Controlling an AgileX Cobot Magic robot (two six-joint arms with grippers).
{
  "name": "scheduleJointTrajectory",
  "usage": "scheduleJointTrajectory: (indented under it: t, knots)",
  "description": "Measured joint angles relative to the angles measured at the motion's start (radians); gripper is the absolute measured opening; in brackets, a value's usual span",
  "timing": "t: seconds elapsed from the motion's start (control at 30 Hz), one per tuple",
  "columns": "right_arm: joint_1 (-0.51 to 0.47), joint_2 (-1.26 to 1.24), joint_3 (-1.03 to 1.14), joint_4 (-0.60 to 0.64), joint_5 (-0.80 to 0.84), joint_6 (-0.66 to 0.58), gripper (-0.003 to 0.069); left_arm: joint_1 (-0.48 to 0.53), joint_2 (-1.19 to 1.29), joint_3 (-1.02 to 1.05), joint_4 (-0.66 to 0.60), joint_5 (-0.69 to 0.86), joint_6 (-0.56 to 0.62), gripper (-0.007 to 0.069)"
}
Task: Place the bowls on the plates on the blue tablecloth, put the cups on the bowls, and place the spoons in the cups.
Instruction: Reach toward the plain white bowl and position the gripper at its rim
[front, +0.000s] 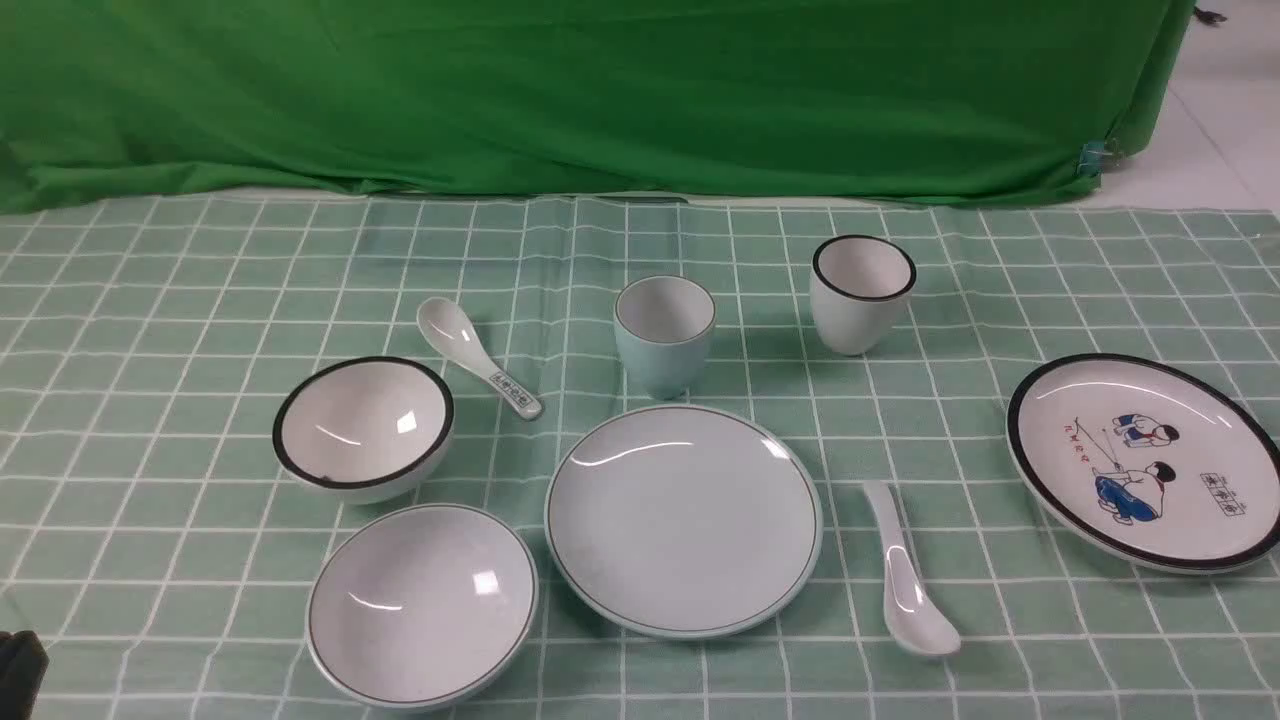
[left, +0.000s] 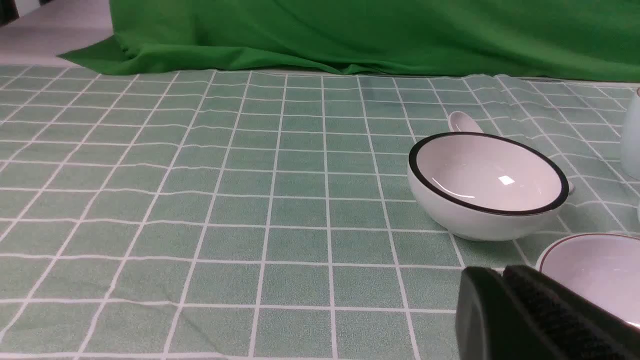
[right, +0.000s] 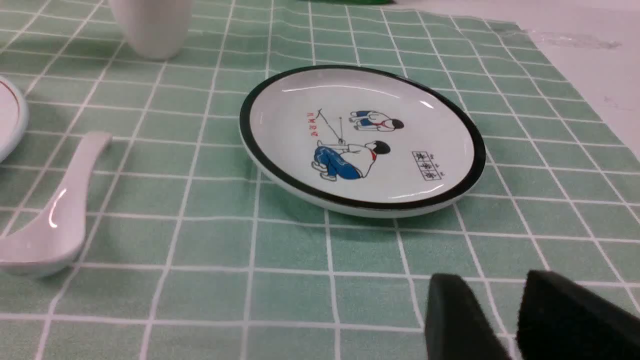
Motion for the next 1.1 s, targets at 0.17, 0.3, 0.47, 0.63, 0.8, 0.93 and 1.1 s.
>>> scheduleJointTrajectory:
  t: [0.17,0.3,0.47,0.63,0.8,0.93,1.1]
  knots:
    - [0.000,0.000,0.000,0.000,0.000,0.000,0.0240,0.000,0.000,0.000,0.000,0.000,0.000,0.0017]
    - [0.000,0.000,0.000,0.000,0.000,0.000,0.0240,0.000,0.000,0.000,0.000,0.000,0.000,0.0017]
    - [0.000,0.000,0.000,0.000,-0.001,0.000,0.0240,0.000,0.000,0.000,0.000,0.000,0.000,0.0017]
    - [0.000,0.000,0.000,0.000,-0.001,0.000,0.0240,0.000,0.000,0.000,0.015,0.000,0.000,0.0017]
    - [0.000,0.000,0.000,0.000,-0.001,0.000,0.0240,0.000,0.000,0.000,-0.081,-0.082,-0.062,0.0017]
    - [0.000,0.000,0.000,-0.002,-0.001,-0.006,0.0240,0.000,0.000,0.000,-0.280,-0.212,-0.137,0.0017]
    - [0.001,0.000,0.000,0.008,-0.015,0.000,0.0241,0.000,0.000,0.000,-0.366,-0.469,-0.165,0.0017]
